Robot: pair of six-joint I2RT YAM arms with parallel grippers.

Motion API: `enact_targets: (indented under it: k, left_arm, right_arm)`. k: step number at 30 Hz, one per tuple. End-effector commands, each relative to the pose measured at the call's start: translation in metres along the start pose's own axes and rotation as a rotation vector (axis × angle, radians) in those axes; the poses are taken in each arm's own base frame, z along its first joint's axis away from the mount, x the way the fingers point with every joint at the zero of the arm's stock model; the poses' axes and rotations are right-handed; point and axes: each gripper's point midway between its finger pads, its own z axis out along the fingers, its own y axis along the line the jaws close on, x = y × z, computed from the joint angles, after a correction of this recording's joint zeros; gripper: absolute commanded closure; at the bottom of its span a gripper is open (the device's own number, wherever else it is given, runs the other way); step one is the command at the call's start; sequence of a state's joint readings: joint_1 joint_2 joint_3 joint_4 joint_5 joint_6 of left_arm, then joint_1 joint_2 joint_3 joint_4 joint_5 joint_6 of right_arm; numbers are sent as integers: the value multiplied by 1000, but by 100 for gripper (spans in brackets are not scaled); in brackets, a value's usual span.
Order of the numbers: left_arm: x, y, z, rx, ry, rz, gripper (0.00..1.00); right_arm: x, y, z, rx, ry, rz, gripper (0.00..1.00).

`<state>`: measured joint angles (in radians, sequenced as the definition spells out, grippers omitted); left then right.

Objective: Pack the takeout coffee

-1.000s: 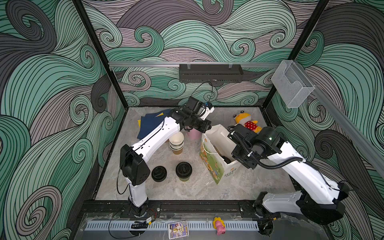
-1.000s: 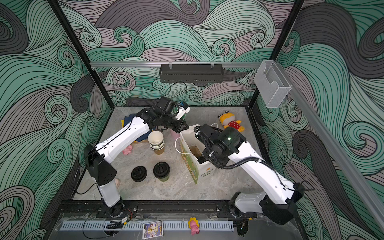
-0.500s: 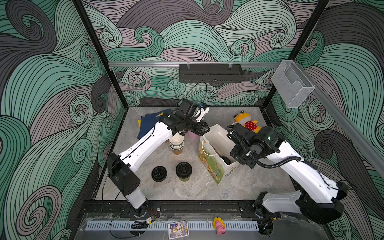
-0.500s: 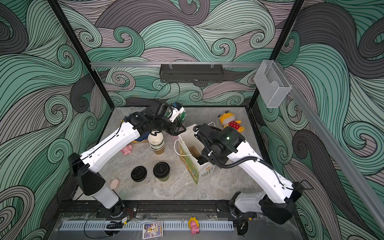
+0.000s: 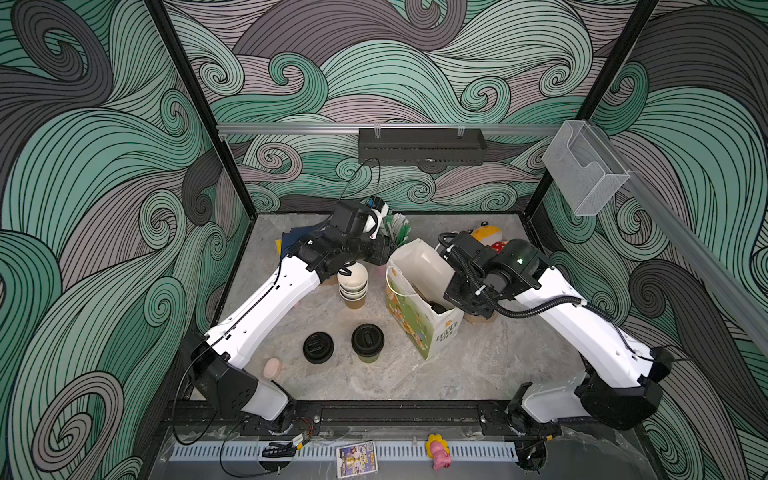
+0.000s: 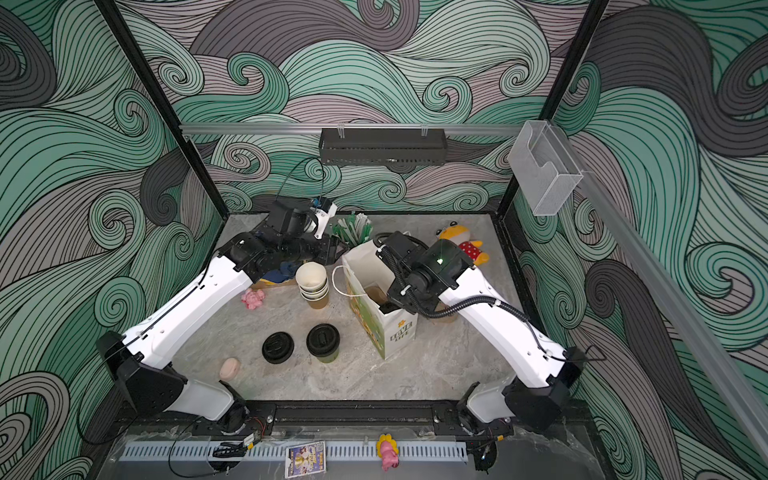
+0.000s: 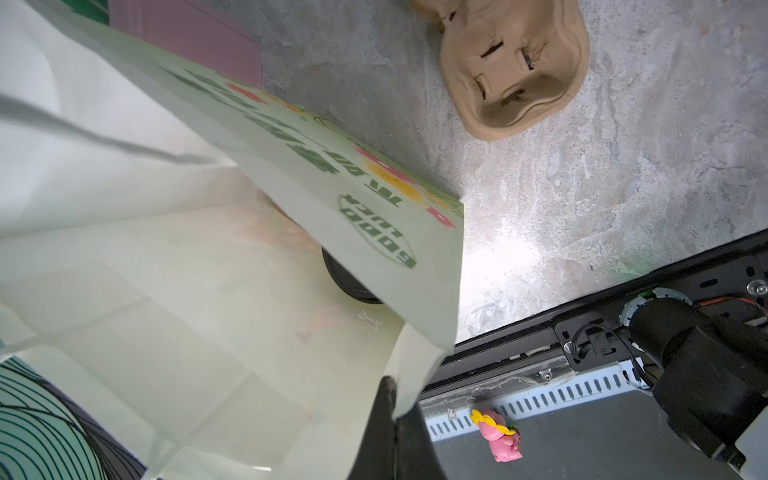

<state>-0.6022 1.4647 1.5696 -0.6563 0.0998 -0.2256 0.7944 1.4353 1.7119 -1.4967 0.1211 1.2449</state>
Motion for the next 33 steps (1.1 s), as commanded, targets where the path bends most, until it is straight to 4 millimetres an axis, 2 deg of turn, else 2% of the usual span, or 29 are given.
enact_targets:
  k: [1,9,10,11,19,27,33]
  left_arm:
    - [-12,10,-10,-44,-55,-34,48]
    - [-11,19,-12,-75,-65,-46,47]
    - [-16,17,-23,-70,-94,-44,47]
    - [-16,17,-25,-71,-96,-45,47]
    - [-19,17,-30,-59,-107,-66,45]
    - [-5,14,-25,-33,-46,-99,41]
    - [8,8,-19,5,24,-147,39]
  right_arm:
    - [-8,8,-3,-25,-1,-64,100]
    - [-24,11,3,-39,31,-289,100]
    - [-28,10,5,-36,34,-310,100]
    - [-31,9,6,-37,41,-326,100]
    - [-67,13,13,-59,34,-469,100]
    - [-106,18,31,-19,27,-581,100]
    - [-149,9,35,62,-31,-568,98]
